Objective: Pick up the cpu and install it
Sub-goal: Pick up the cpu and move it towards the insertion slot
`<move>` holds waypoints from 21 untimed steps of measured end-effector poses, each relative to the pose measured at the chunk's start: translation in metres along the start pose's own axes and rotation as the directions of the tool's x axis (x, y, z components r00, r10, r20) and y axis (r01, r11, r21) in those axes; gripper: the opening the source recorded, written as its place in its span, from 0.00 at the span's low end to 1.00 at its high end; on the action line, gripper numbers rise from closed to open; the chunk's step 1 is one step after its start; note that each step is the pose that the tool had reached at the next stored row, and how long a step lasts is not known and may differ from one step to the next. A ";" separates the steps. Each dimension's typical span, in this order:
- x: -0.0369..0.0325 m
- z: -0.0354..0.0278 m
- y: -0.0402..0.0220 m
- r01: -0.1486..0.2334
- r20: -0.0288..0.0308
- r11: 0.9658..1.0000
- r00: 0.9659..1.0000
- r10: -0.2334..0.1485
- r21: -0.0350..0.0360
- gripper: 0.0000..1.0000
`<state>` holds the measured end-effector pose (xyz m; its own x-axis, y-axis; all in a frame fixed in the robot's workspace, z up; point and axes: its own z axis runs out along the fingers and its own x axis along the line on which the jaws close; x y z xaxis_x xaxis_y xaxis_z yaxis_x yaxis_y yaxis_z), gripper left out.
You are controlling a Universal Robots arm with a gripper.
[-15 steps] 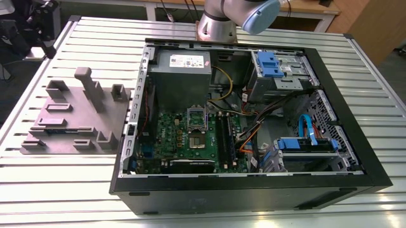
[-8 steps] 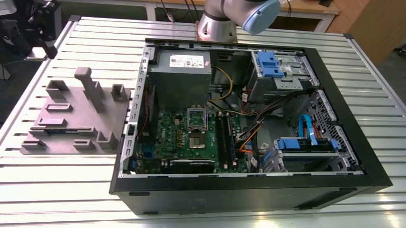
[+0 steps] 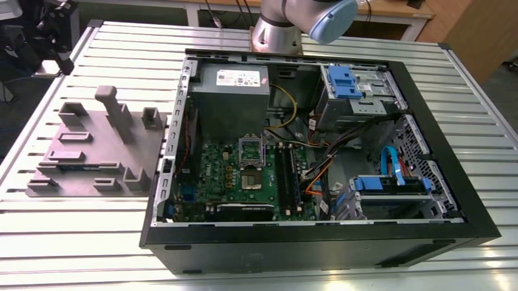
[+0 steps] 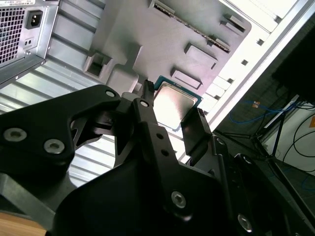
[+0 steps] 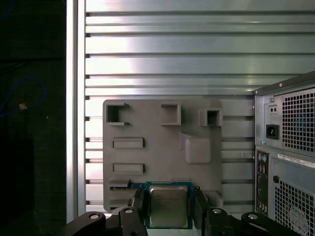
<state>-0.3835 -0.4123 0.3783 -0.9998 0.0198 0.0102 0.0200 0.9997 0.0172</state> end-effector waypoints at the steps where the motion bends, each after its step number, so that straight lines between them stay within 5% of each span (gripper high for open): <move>1: 0.0000 0.0000 0.0000 0.000 0.000 1.000 1.000 0.000 0.000 0.47; 21: -0.0113 -0.0001 0.0002 0.000 0.000 1.000 1.000 0.000 0.000 0.47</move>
<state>-0.3722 -0.4123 0.3783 -0.9998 0.0198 0.0102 0.0200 0.9997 0.0172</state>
